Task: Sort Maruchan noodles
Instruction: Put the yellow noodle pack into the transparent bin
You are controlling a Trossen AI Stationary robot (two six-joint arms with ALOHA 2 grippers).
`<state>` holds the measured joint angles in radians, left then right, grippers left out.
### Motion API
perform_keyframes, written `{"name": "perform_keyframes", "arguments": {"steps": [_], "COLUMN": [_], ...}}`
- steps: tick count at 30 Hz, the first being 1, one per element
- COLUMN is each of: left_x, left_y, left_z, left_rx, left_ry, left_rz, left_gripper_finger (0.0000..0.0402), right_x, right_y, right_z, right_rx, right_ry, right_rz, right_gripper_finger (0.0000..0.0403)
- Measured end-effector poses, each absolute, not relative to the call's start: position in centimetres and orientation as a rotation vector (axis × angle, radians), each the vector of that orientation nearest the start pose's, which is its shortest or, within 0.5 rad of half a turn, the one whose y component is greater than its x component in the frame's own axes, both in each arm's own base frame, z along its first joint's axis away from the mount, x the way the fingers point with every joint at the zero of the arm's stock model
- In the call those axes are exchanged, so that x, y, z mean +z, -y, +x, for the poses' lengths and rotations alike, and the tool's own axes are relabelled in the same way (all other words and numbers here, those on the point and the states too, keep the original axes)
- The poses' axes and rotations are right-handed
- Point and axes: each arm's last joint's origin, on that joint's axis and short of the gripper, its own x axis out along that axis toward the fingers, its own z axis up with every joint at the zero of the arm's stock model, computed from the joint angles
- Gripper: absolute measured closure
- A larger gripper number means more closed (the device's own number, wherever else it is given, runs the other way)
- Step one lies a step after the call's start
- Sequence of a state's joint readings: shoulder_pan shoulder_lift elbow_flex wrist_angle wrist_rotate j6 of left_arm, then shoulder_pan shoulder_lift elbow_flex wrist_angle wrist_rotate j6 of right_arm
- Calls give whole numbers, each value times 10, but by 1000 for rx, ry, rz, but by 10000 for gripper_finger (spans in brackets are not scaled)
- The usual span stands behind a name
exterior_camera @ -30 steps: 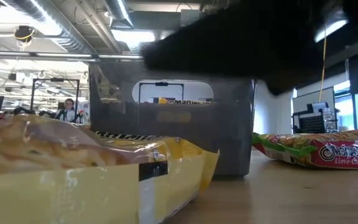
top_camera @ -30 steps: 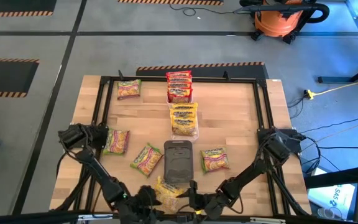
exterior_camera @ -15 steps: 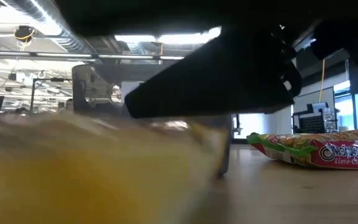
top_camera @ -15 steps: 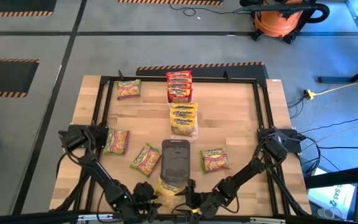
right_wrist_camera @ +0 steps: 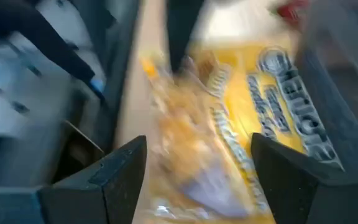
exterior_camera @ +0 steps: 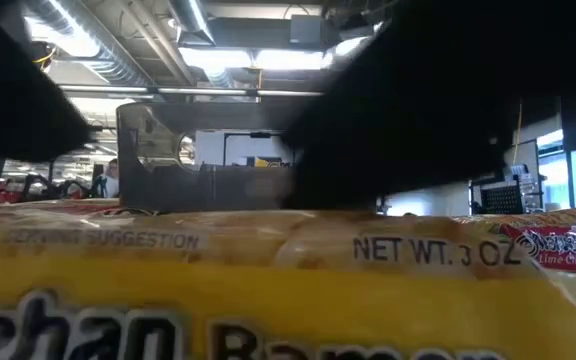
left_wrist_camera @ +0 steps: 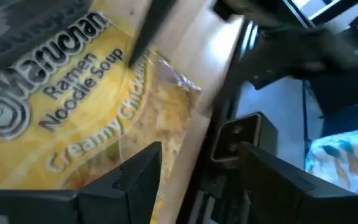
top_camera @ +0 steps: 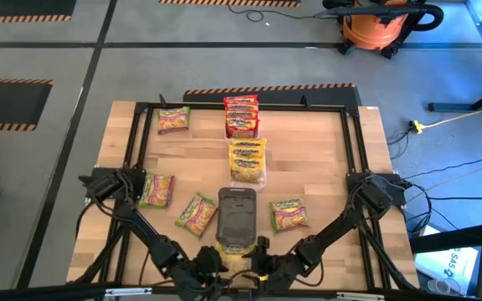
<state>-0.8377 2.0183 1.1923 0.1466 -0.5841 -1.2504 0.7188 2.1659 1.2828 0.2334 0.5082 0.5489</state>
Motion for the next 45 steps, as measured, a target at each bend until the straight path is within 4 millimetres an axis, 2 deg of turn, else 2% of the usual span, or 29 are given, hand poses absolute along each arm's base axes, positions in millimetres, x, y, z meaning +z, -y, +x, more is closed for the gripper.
{"name": "perform_keyframes", "arguments": {"steps": [5, 8, 15, 20, 26, 29, 32, 34, 37, 39, 42, 45], "left_x": [153, 163, 172, 184, 210, 219, 226, 228, 222, 215, 201, 181], "left_y": [308, 312, 319, 321, 326, 327, 327, 327, 327, 326, 320, 312], "left_z": [276, 270, 265, 272, 290, 306, 324, 336, 355, 368, 385, 396], "left_rx": [91, 85, 74, 64, 17, 4, -23, -38, -47, -64, -71, -33], "left_ry": [-552, -519, -487, -439, -381, -354, -343, -339, -348, -366, -394, -429], "left_rz": [-785, -810, -833, -775, -674, -611, -562, -536, -493, -495, -492, -482], "left_gripper_finger": [194, 194, 194, 194, 194, 194, 194, 194, 194, 194, 194, 194], "right_x": [110, 114, 136, 141, 147, 166, 191, 198, 198, 189, 172, 165], "right_y": [-283, -287, -297, -310, -317, -318, -315, -311, -306, -300, -293, -290], "right_z": [336, 326, 283, 256, 241, 229, 208, 193, 177, 173, 176, 187], "right_rx": [41, 40, 20, 46, 39, 41, 10, -40, -95, -122, -125, -65], "right_ry": [-631, -678, -840, -933, -938, -887, -835, -805, -761, -779, -822, -816], "right_rz": [121, 98, 115, 163, 174, 150, 123, 108, 148, 179, 254, 295], "right_gripper_finger": [134, 134, 134, 134, 134, 134, 134, 134, 134, 134, 134, 134]}}
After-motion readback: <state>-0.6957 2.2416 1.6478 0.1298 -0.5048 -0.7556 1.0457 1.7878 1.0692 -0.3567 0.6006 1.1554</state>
